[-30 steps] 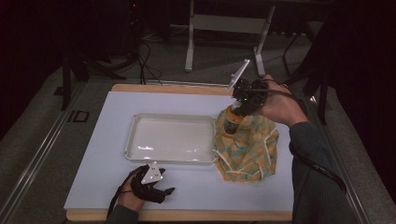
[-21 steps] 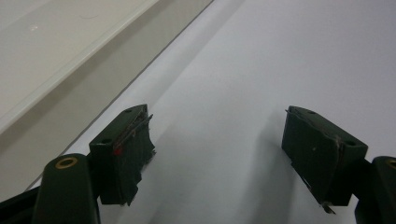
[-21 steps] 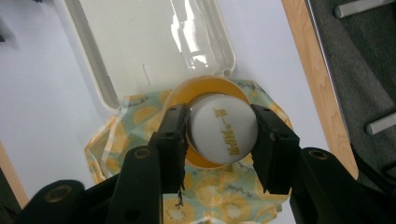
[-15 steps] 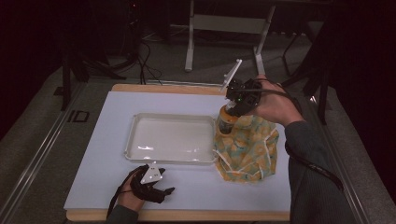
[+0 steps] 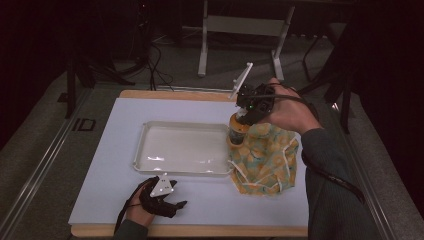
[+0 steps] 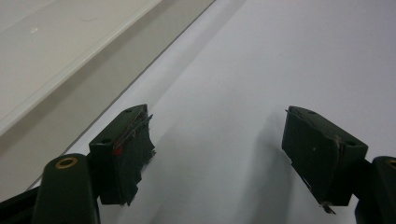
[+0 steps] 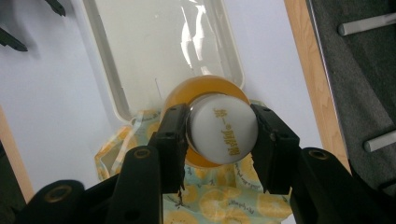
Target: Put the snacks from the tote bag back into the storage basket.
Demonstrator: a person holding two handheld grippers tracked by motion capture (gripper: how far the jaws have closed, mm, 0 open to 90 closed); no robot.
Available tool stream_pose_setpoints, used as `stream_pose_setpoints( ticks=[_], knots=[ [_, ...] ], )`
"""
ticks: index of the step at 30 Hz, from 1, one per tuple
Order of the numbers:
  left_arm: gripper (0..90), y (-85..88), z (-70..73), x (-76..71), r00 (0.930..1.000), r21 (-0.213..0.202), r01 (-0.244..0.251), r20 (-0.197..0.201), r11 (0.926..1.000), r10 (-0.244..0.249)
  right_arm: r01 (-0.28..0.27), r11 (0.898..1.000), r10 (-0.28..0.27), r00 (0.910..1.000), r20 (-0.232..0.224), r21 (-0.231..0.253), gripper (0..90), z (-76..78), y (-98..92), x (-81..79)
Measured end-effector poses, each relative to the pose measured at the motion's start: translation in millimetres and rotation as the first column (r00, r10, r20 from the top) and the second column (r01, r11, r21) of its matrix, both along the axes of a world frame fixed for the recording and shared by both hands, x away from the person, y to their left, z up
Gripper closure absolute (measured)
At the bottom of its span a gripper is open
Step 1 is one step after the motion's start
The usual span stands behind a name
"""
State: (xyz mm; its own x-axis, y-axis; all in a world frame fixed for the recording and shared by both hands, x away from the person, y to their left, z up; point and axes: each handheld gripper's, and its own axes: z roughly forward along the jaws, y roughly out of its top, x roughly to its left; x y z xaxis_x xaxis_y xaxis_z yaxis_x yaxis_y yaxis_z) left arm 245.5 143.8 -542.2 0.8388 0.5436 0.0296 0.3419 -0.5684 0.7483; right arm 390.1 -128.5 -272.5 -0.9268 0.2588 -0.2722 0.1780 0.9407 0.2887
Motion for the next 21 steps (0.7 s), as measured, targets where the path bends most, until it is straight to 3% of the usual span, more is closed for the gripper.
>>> stream_pose_setpoints(
  ticks=[10,21],
  knots=[
    [23.9,0.2,0.0,0.2,1.0,-0.004,0.001,-0.002,1.0,-0.001,-0.025,1.0,0.026,0.999,-0.036,0.017,58.6,-4.1,10.5,-2.2],
    [23.4,0.6,0.1,0.4,1.0,-0.008,0.003,-0.006,1.0,-0.003,-0.052,0.999,0.053,0.9977,-0.042,0.013,58.6,-8.9,22.4,-4.5]
  ],
)
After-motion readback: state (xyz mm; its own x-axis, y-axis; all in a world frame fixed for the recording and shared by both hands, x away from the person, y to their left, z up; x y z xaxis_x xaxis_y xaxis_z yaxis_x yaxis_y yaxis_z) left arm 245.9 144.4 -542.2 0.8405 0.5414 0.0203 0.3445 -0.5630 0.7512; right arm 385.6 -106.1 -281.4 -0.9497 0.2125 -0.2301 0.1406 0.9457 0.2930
